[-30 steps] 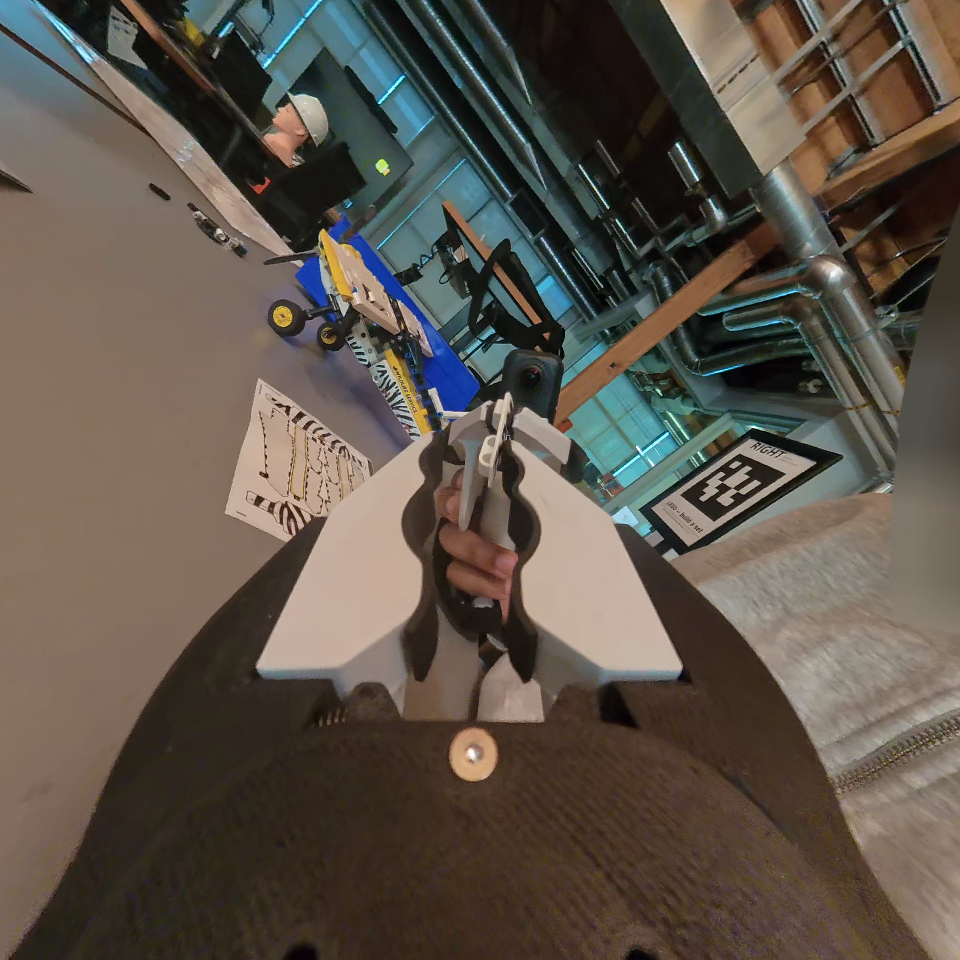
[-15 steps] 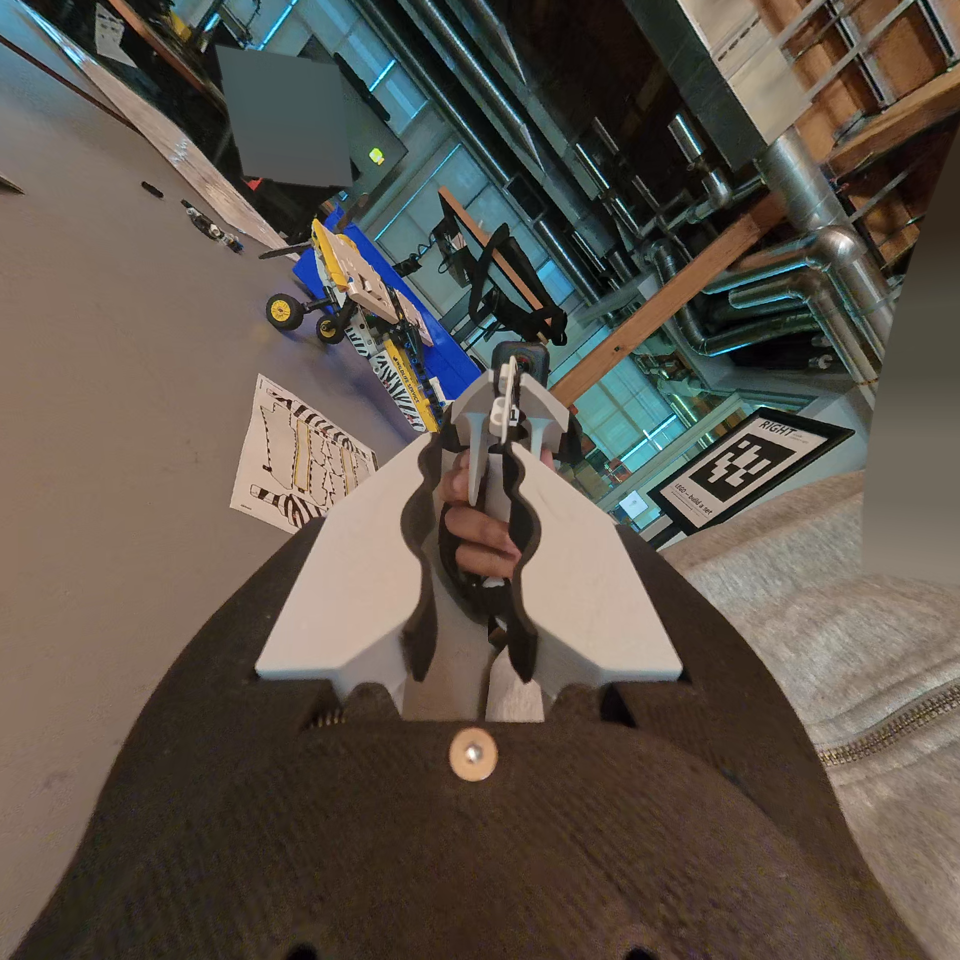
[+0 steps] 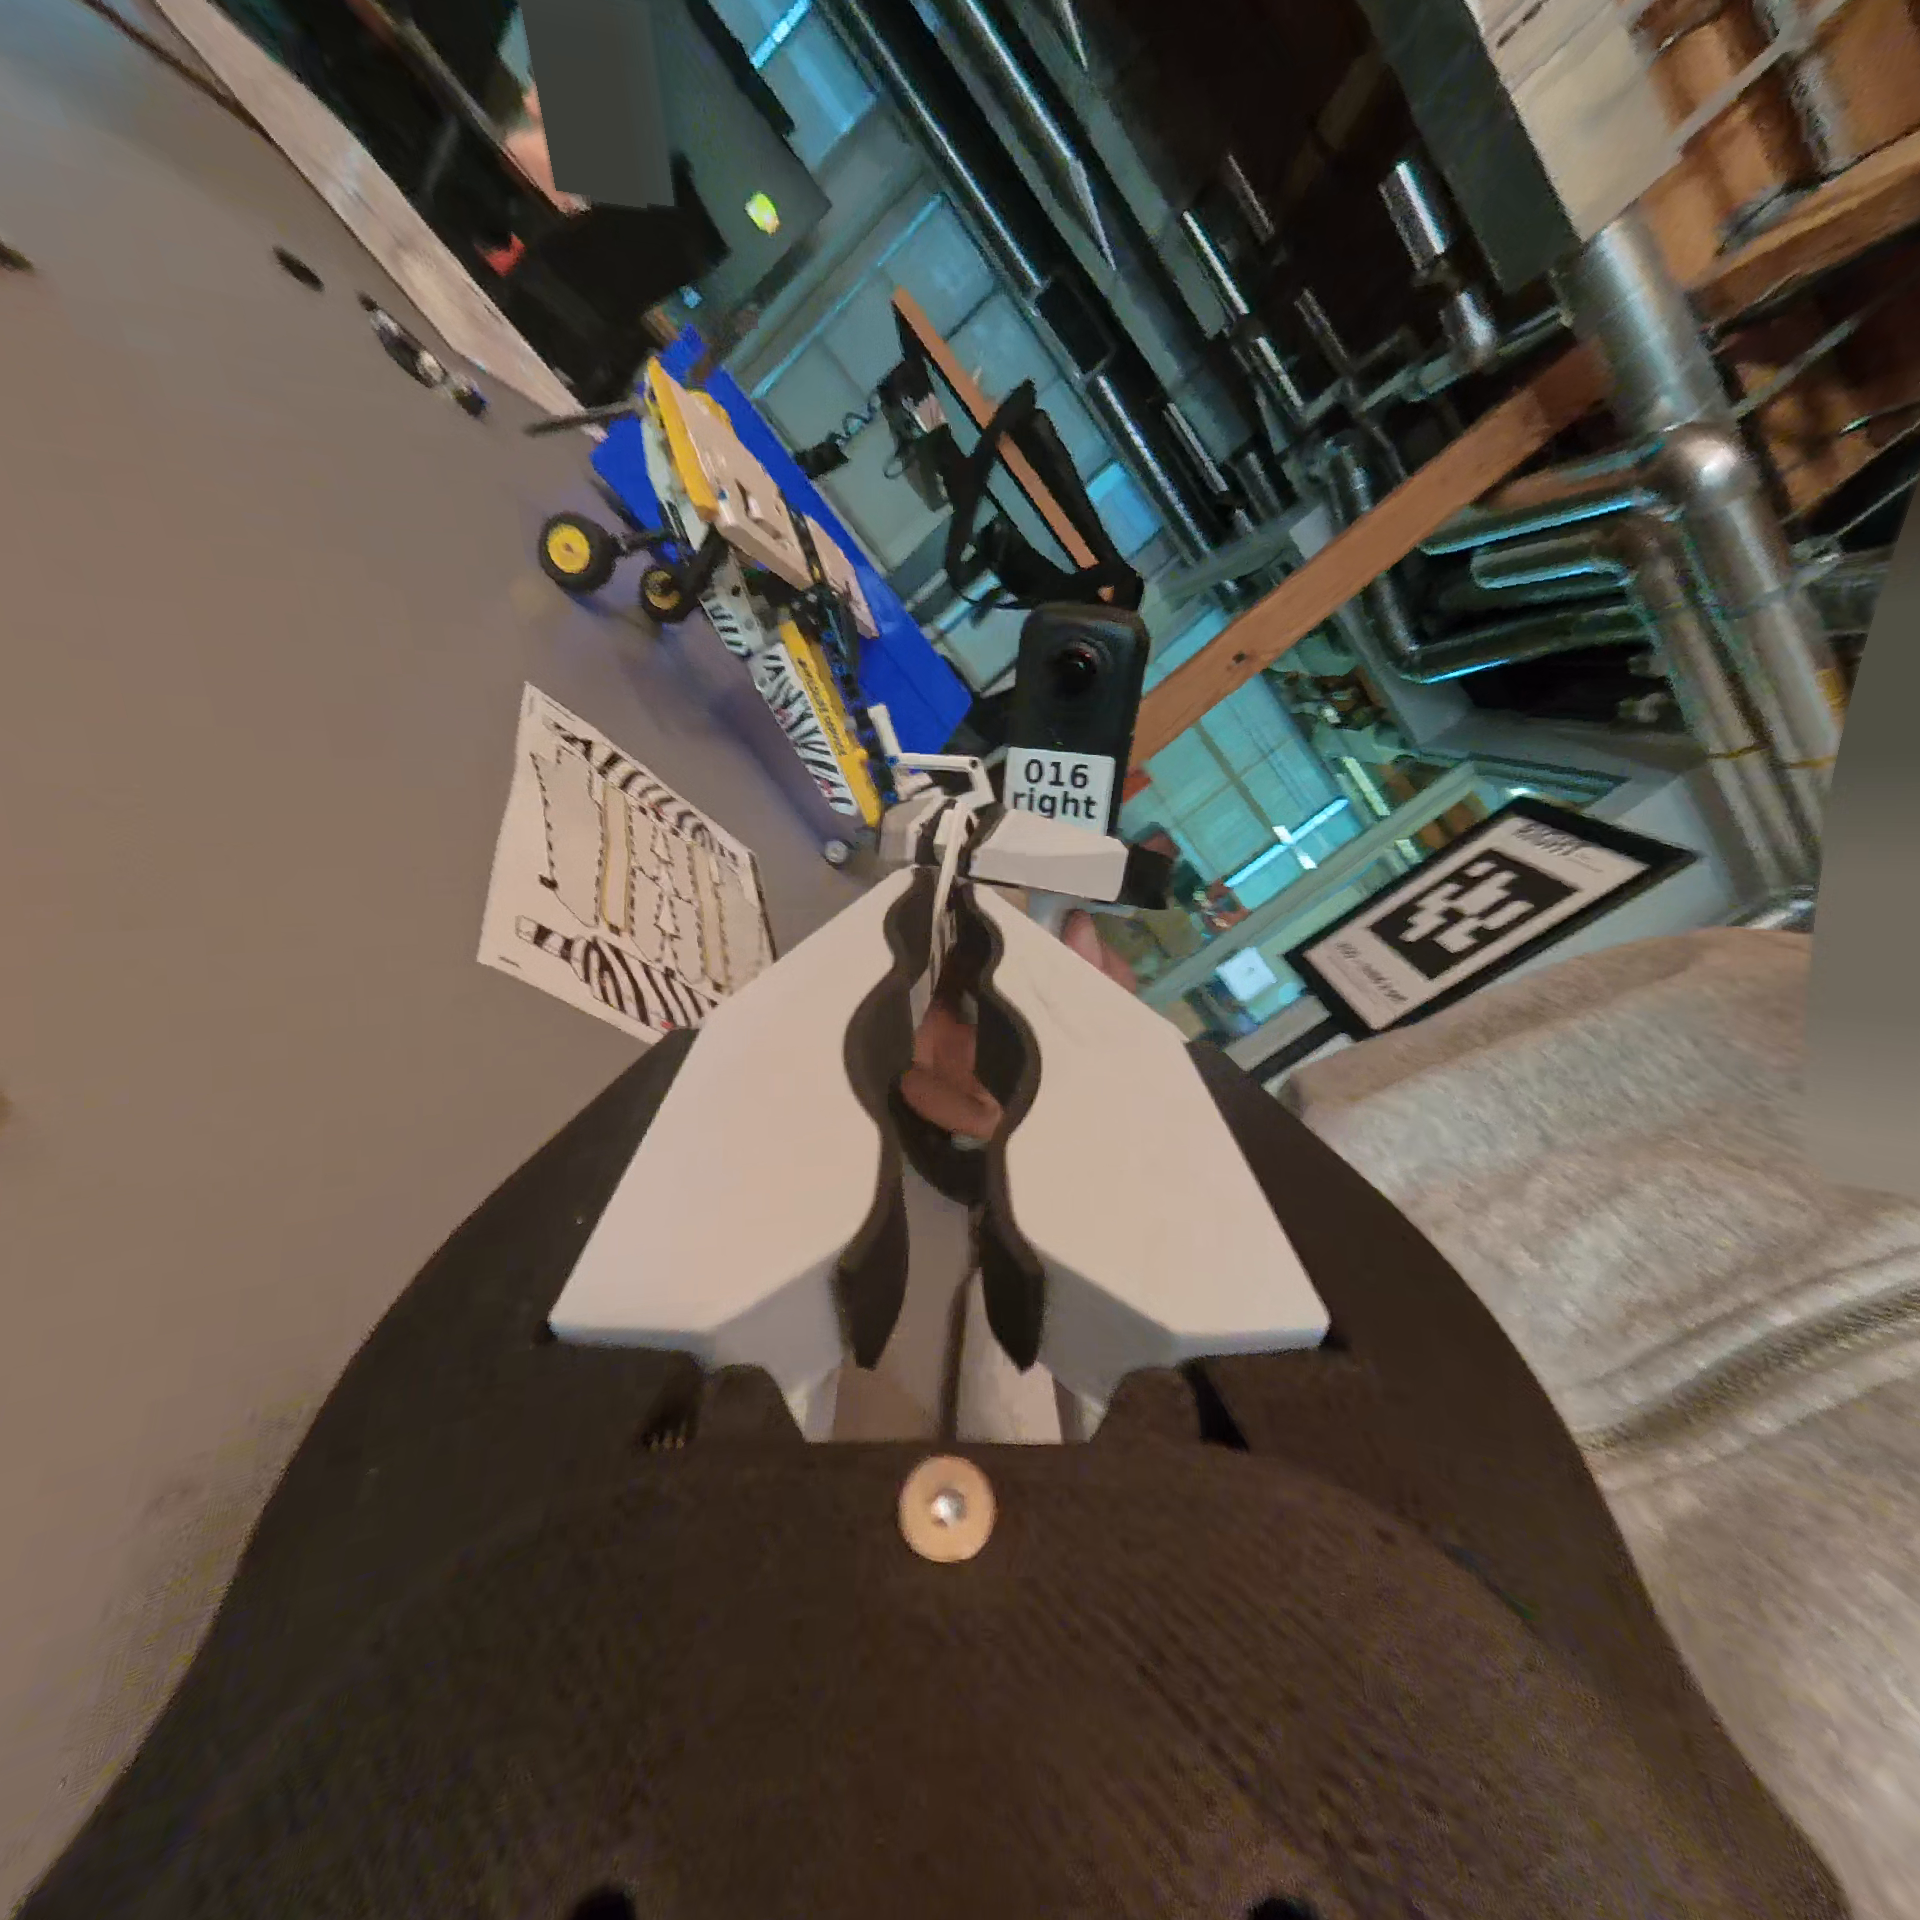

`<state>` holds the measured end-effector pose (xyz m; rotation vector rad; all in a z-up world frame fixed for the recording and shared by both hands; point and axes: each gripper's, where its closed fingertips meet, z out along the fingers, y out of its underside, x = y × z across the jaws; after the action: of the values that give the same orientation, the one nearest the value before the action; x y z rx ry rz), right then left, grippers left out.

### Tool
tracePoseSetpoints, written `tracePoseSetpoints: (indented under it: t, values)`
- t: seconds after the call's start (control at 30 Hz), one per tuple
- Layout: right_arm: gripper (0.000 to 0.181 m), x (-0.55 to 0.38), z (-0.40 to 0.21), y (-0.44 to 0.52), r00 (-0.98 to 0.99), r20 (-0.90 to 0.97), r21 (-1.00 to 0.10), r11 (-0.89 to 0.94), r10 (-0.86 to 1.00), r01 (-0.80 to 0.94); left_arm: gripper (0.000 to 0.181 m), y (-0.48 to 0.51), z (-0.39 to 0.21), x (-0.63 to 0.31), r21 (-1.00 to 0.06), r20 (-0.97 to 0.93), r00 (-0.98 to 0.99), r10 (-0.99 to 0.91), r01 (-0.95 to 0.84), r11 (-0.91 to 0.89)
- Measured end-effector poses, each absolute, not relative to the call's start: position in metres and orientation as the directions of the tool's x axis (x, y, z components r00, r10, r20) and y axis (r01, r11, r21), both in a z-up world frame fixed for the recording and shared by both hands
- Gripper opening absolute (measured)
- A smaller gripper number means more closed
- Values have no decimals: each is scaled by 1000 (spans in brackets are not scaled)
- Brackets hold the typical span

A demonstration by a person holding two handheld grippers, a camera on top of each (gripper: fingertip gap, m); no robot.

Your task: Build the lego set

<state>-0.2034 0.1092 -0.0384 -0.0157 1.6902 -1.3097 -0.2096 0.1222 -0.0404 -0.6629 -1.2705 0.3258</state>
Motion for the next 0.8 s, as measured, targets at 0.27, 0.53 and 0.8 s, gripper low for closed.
tracePoseSetpoints:
  t: [0.27, 0.53, 0.8]
  values:
    - [5, -228, -22, 112, -417, -731, -654, 380, -540, 654, 0, 128, -52, -215, -596, 799, 256, 544, 218, 773]
    - [6, -216, -76, 107, -584, -738, -652, 580, -338, 488, 6, 92, -38, -206, -643, 750, 209, 627, 8, 766]
    - [6, -209, -111, 110, -728, -660, -622, 681, -189, 387, 7, 81, -34, -202, -664, 727, 184, 662, -61, 746]
